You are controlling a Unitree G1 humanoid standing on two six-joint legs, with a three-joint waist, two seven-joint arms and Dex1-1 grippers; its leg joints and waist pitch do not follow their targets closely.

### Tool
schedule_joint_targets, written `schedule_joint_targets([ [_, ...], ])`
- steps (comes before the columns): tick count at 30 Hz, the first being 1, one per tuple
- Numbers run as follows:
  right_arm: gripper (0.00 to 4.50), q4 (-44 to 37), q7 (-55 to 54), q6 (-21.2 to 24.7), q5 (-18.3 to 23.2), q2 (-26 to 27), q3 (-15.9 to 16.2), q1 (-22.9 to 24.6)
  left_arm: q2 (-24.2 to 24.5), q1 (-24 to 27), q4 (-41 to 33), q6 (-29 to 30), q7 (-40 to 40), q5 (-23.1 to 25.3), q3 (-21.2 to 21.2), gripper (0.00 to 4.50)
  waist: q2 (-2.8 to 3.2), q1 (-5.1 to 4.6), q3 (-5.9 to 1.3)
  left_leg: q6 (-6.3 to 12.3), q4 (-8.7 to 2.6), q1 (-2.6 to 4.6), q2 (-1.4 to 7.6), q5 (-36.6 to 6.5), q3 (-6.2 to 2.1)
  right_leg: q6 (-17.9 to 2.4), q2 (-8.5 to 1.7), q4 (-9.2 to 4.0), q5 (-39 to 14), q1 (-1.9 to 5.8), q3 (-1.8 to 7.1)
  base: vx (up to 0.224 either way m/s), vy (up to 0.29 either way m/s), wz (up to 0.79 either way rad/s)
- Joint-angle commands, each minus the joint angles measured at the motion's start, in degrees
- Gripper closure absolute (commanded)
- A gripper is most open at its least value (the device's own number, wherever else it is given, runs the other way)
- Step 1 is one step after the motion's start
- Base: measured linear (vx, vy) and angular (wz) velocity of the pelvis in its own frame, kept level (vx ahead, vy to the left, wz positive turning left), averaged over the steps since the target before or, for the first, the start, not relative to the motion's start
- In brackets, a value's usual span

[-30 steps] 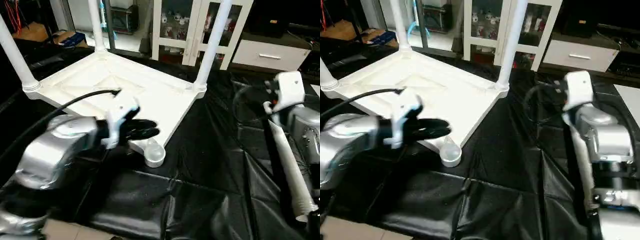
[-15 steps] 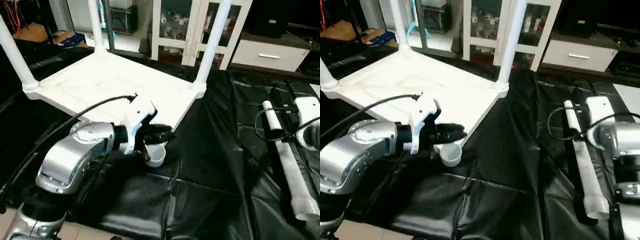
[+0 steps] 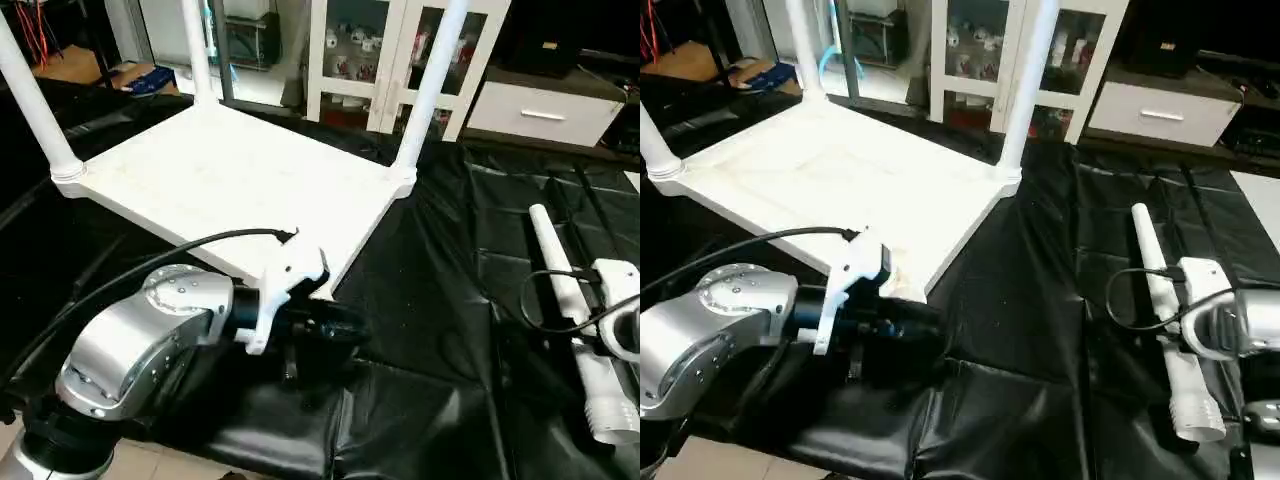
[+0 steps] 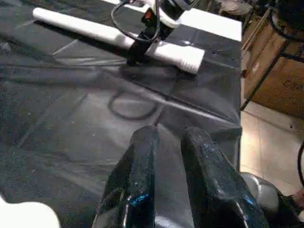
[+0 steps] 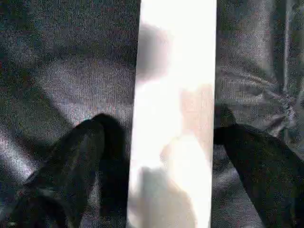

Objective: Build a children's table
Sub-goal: Pick table leg

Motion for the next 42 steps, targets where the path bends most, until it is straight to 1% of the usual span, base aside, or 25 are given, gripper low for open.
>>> schedule_joint_targets([
  [1,0.49,1.36,0.13,0.42,0.20,-0.26,-1.08,0.97,0.75,-0.21,-0.77,0.25,0.40,0.09,-0.05,3.46,-0.67,-0.23,-3.50,-0.89,-4.05,0.72,2.31,-12.58,-1.19,-10.68,-2.39,-4.72,-21.51,2.09,1.39,0.000,0.000,0.00],
  [3,0.60,1.44,0.01,0.35,0.47,-0.44,-1.30,1.01,1.01,-0.37,-0.65,0.20,0.42,0.09,0.05,3.46,-0.69,-0.27,-3.48,-1.05,-4.08,0.68,2.29,-12.77,-1.23,-10.45,-2.39,-4.74,-21.85,2.10,1.35,0.000,0.000,0.00],
  [4,0.68,1.37,-0.04,0.41,0.76,-0.52,-1.52,0.96,1.15,-0.41,-0.67,0.19,0.39,0.04,0.09,3.46,-0.59,-0.24,-3.46,-1.13,-4.08,0.78,2.30,-12.96,-1.23,-10.29,-2.39,-4.77,-22.16,2.00,1.36,0.000,0.000,0.00],
  [5,0.68,1.29,-0.05,0.46,0.97,-0.59,-1.68,0.96,1.23,-0.40,-0.75,0.22,0.39,-0.01,0.10,3.46,-0.60,-0.27,-3.46,-1.18,-4.09,0.78,2.29,-13.06,-1.24,-10.24,-2.36,-4.79,-22.30,1.99,1.34,0.000,0.000,0.00],
  [6,0.92,1.27,0.17,0.66,1.29,-0.63,-1.86,0.84,1.28,-0.40,-0.78,0.24,0.34,-0.09,0.19,3.46,-0.60,-0.28,-3.46,-1.27,-4.08,0.81,2.29,-13.29,-1.24,-10.17,-2.38,-4.84,-22.46,1.96,1.34,0.000,0.000,0.00],
  [7,0.92,1.33,0.43,0.72,1.46,-0.73,-1.80,0.81,1.33,-0.37,-0.80,0.25,0.31,-0.10,0.24,3.46,-0.64,-0.30,-3.48,-1.32,-4.09,0.77,2.30,-13.27,-1.27,-10.16,-2.39,-4.81,-22.35,1.99,1.32,0.000,0.000,0.00],
  [9,1.11,1.34,0.98,1.09,2.03,-0.68,-2.10,0.84,1.36,-0.30,-0.89,0.21,0.45,0.04,0.18,3.46,-0.62,-0.30,-3.50,-1.31,-4.08,0.71,2.29,-13.10,-1.27,-10.20,-2.40,-4.77,-21.97,2.02,1.32,0.000,0.000,0.00],
  [10,1.23,1.41,1.24,1.30,2.32,-0.58,-2.34,0.81,1.37,-0.27,-0.97,0.28,0.55,-0.04,0.17,3.46,-0.71,-0.30,-3.57,-1.21,-4.07,0.68,2.29,-12.74,-1.26,-10.26,-2.40,-4.69,-21.50,2.11,1.33,0.000,0.000,0.00],
  [12,1.42,1.19,1.34,1.34,2.28,-0.46,-2.27,1.02,1.41,-0.27,-1.08,0.35,0.73,-0.13,0.20,3.46,-0.72,-0.27,-3.59,-1.07,-4.05,0.64,2.31,-12.15,-1.23,-10.55,-2.42,-4.61,-20.64,2.13,1.37,0.000,0.000,0.00],
  [13,1.47,1.10,1.61,1.45,2.23,-0.27,-2.51,1.16,1.53,-0.31,-1.08,0.36,0.87,-0.34,0.22,3.46,-0.81,-0.25,-3.62,-0.92,-4.02,0.59,2.28,-11.73,-1.19,-10.71,-2.40,-4.57,-20.20,2.18,1.38,0.000,0.000,0.00],
  [14,1.47,0.90,1.72,1.50,2.14,-0.09,-2.71,1.37,1.69,-0.32,-1.08,0.27,1.04,-0.38,0.24,3.46,-0.76,-0.22,-3.60,-0.84,-4.02,0.58,2.27,-11.62,-1.18,-10.78,-2.43,-4.56,-20.14,2.19,1.39,0.000,0.000,0.00],
  [16,1.78,0.73,2.00,1.66,2.24,0.22,-3.24,1.66,2.06,-0.33,-1.09,0.13,1.31,-0.64,0.31,3.46,-0.71,-0.20,-3.65,-0.66,-4.00,0.56,2.28,-11.22,-1.19,-11.08,-2.41,-4.46,-19.45,2.23,1.39,0.000,0.000,0.00],
  [17,1.78,0.73,2.01,1.67,2.26,0.23,-3.27,1.67,2.08,-0.34,-1.09,0.12,1.31,-0.66,0.32,3.46,-0.74,-0.22,-3.63,-0.66,-4.02,0.54,2.28,-11.25,-1.19,-11.09,-2.40,-4.46,-19.49,2.25,1.38,0.000,0.000,0.00],
  [18,1.91,0.65,1.87,1.61,2.26,0.26,-3.39,1.74,2.16,-0.32,-1.12,0.11,1.32,-0.69,0.36,3.46,-0.75,-0.24,-3.64,-0.70,-4.02,0.58,2.31,-11.29,-1.20,-11.18,-2.42,-4.47,-19.52,2.24,1.36,0.000,0.000,0.00],
  [22,2.10,0.20,0.77,1.01,2.51,-0.20,-4.01,1.64,2.37,-0.33,-1.17,-0.03,1.43,-0.68,0.64,3.46,-0.71,-0.25,-3.64,-0.76,-3.98,0.61,2.29,-11.32,-1.17,-11.32,-2.42,-4.49,-19.43,2.24,1.38,0.000,0.000,0.00],
  [24,2.33,0.07,0.91,1.06,2.45,-0.55,-4.08,1.60,2.41,-0.38,-1.05,-0.19,1.52,-0.58,0.62,3.46,-0.71,-0.24,-3.61,-0.78,-3.99,0.64,2.28,-11.53,-1.15,-11.26,-2.39,-4.53,-19.73,2.19,1.37,0.000,0.000,0.00],
  [26,2.46,-0.22,0.99,1.12,2.40,-0.71,-4.12,1.74,2.45,-0.41,-1.01,-0.31,1.60,-0.46,0.58,3.46,-0.73,-0.27,-3.57,-0.87,-4.03,0.67,2.32,-11.85,-1.18,-11.10,-2.40,-4.56,-20.33,2.15,1.35,0.000,0.000,0.00],
  [27,2.63,-0.35,1.06,1.21,2.42,-0.78,-4.17,1.78,2.47,-0.43,-0.98,-0.39,1.63,-0.38,0.55,3.46,-0.74,-0.28,-3.59,-0.93,-4.01,0.67,2.29,-11.98,-1.19,-10.98,-2.39,-4.58,-20.55,2.15,1.35,0.000,0.000,0.00],
  [32,2.70,-0.97,1.10,0.97,2.10,-1.15,-4.90,2.04,2.61,-0.51,-0.82,-0.59,2.02,-0.69,0.59,3.46,-0.73,-0.29,-3.55,-1.12,-4.05,0.65,2.30,-12.37,-1.24,-10.51,-2.40,-4.67,-21.32,2.10,1.34,0.000,0.000,0.00],
  [34,2.72,-1.12,1.42,0.81,2.36,-1.53,-5.44,1.94,2.63,-0.64,-0.83,-0.59,2.29,-0.55,0.49,3.46,-0.82,-0.27,-3.59,-1.03,-4.01,0.67,2.27,-12.25,-1.21,-10.31,-2.41,-4.68,-21.45,2.11,1.36,0.000,0.000,0.00],
  [38,2.72,-4.32,2.50,-0.71,4.13,-1.76,-7.73,1.46,2.60,-0.87,-0.73,-0.49,2.96,-0.69,1.55,3.46,-0.76,-0.22,-3.64,-0.77,-4.01,0.58,2.33,-11.55,-1.24,-10.49,-2.41,-4.53,-20.36,2.20,1.36,0.000,0.000,0.00],
  [39,2.72,-7.30,3.76,-1.24,6.05,-1.32,-9.48,1.11,2.18,-1.20,0.01,-0.43,3.92,-0.56,2.45,3.46,-0.77,-0.22,-3.58,-0.68,-4.04,0.59,2.33,-11.85,-1.20,-10.41,-2.39,-4.57,-20.44,2.18,1.37,0.000,0.000,0.00],
  [40,2.72,-8.65,4.39,-1.25,7.00,-1.08,-10.28,0.92,1.93,-1.37,0.41,-0.41,4.41,-0.46,2.88,3.46,-0.86,-0.26,-3.61,-0.53,-4.07,0.46,2.32,-11.65,-1.28,-10.09,-2.39,-4.48,-20.33,2.39,1.38,0.000,0.000,0.00],
  [41,2.72,-10.67,5.33,-0.95,8.50,-0.62,-11.42,0.71,1.33,-1.75,1.20,-0.24,5.25,-0.51,3.59,3.46,-0.85,-0.30,-3.64,-0.45,-4.07,0.46,2.35,-11.59,-1.28,-10.03,-2.39,-4.45,-20.32,2.37,1.37,0.000,0.000,0.00],
  [42,2.72,-12.50,6.17,-0.12,9.94,-0.20,-12.37,0.45,0.72,-2.14,1.97,-0.33,6.00,-0.50,4.26,3.46,-0.88,-0.31,-3.56,-0.23,-3.99,0.61,2.30,-12.02,-1.21,-9.84,-2.35,-4.61,-21.12,2.20,1.39,0.000,0.000,0.00],
])
